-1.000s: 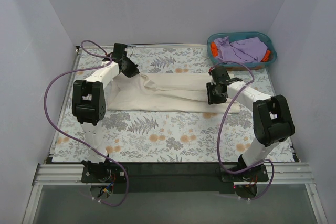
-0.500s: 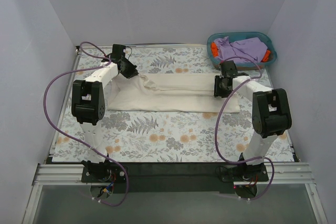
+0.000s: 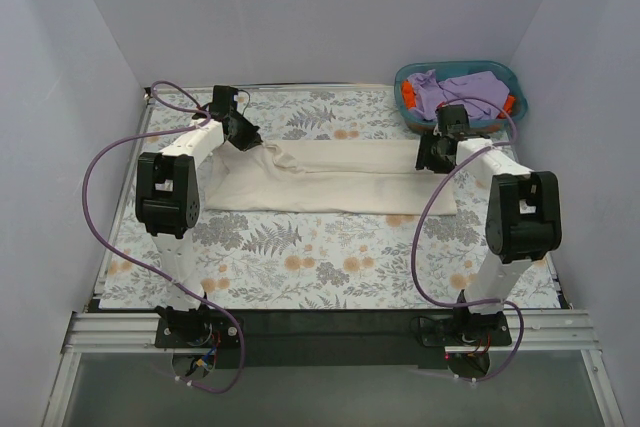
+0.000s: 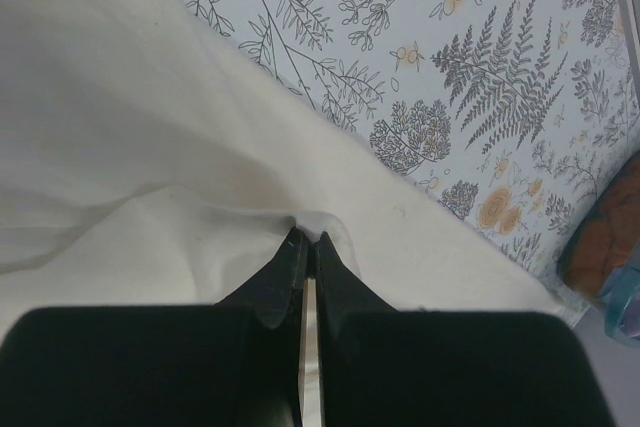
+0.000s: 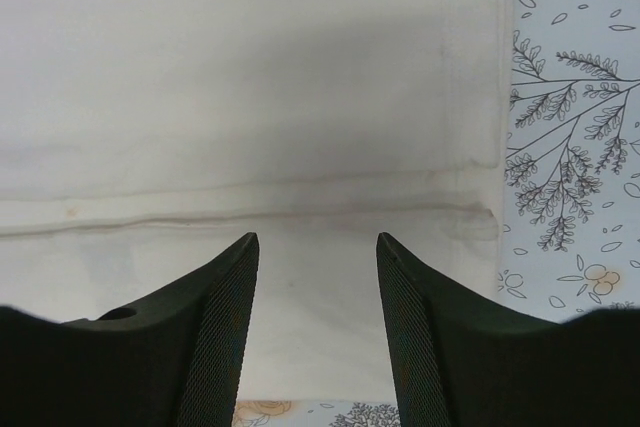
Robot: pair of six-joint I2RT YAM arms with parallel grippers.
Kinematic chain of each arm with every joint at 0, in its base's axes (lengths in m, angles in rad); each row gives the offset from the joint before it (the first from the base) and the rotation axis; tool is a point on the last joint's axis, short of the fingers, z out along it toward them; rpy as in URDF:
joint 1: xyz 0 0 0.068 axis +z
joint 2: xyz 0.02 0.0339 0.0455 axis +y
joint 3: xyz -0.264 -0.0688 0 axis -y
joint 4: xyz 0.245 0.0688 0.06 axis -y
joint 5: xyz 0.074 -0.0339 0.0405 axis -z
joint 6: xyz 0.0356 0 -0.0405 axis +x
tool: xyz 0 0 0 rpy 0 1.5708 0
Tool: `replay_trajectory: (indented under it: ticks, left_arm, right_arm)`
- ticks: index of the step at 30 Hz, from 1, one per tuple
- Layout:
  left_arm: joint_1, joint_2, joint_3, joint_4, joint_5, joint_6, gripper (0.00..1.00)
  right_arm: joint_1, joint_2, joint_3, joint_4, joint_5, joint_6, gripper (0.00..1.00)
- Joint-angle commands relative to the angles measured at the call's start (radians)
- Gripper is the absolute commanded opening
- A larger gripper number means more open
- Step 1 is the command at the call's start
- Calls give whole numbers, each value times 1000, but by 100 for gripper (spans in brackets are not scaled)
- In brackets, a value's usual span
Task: Fold and stack the t-shirts
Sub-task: Fold the tshirt
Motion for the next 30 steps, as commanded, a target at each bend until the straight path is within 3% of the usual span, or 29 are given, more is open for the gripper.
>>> replay_trajectory:
  ticks: [1, 13, 16, 17, 18, 21, 25, 30]
  left_arm:
    - [8, -53, -4, 4, 9, 2, 0]
    - [6, -5, 39, 108, 106, 78, 0]
    - [5, 24, 71, 116, 126, 106, 4]
    - [3, 31, 77, 116, 129, 115, 8]
    - [2, 39, 85, 114, 138, 132, 23]
    - [0, 9, 78, 113, 120, 152, 49]
    - [0, -86, 4, 73, 16, 164, 64]
    - [11, -226, -134, -40, -143, 151, 64]
  right_arm:
    - [7, -91, -11, 13, -80, -4, 50]
    - [13, -194, -123, 3, -180, -9, 53]
    - [13, -206, -136, -2, -173, -16, 54]
    - [13, -209, -138, -2, -173, -16, 54]
    - [15, -212, -139, -2, -173, -21, 54]
    - [22, -217, -138, -13, -173, -33, 54]
    - [27, -220, -136, -42, -164, -46, 54]
    - [33, -226, -144, -76, -137, -58, 54]
